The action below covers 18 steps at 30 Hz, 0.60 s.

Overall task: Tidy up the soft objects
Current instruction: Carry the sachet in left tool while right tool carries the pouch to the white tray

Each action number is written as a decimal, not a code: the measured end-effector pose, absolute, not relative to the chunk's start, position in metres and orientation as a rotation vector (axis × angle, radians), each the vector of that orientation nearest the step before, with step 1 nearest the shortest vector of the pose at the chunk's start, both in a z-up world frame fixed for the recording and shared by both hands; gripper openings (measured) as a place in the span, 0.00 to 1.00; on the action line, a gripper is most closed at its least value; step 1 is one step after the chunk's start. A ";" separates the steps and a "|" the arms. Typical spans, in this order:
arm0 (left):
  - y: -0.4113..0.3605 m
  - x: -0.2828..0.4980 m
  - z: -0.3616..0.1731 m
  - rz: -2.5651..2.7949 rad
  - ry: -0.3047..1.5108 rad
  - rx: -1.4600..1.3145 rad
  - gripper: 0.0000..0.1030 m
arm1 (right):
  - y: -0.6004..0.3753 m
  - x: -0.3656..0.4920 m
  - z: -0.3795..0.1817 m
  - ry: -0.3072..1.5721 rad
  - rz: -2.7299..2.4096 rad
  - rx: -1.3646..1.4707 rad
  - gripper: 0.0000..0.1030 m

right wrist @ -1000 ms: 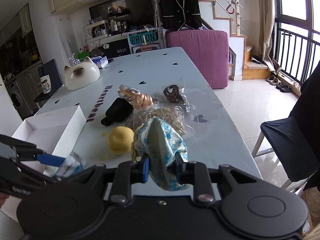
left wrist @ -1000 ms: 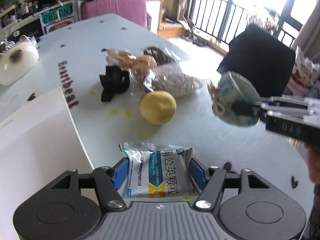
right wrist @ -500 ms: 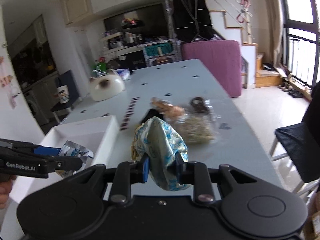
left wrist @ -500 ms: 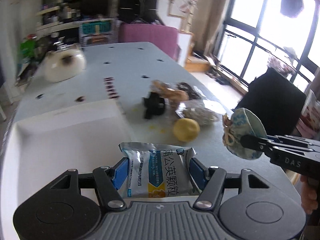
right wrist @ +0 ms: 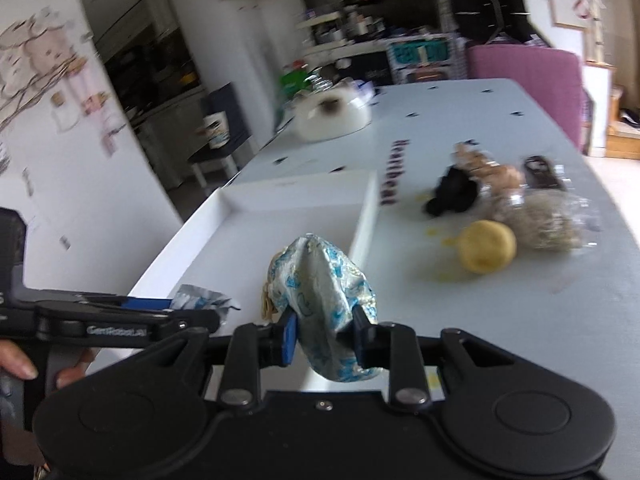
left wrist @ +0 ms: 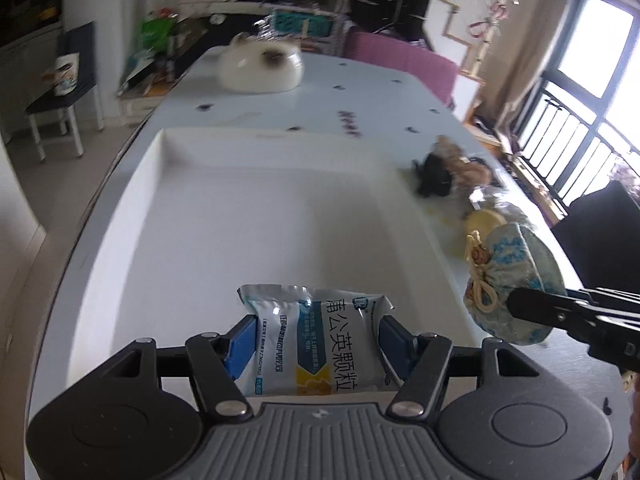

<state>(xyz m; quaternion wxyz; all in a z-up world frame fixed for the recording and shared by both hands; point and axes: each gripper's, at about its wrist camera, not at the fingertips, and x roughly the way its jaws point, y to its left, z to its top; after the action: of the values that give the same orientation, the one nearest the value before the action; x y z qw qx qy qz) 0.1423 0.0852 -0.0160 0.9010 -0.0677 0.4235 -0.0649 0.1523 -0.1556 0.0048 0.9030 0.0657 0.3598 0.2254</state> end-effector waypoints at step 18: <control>0.127 0.134 -0.050 -0.079 0.960 -0.185 0.65 | -0.099 0.141 0.009 0.794 0.626 -0.021 0.51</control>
<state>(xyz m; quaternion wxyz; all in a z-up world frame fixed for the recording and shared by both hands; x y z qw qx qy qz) 0.1342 0.1268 -0.0497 0.8821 -0.0890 0.4611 -0.0380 0.1405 -0.0990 0.0087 0.8748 -0.0103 0.3805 0.2997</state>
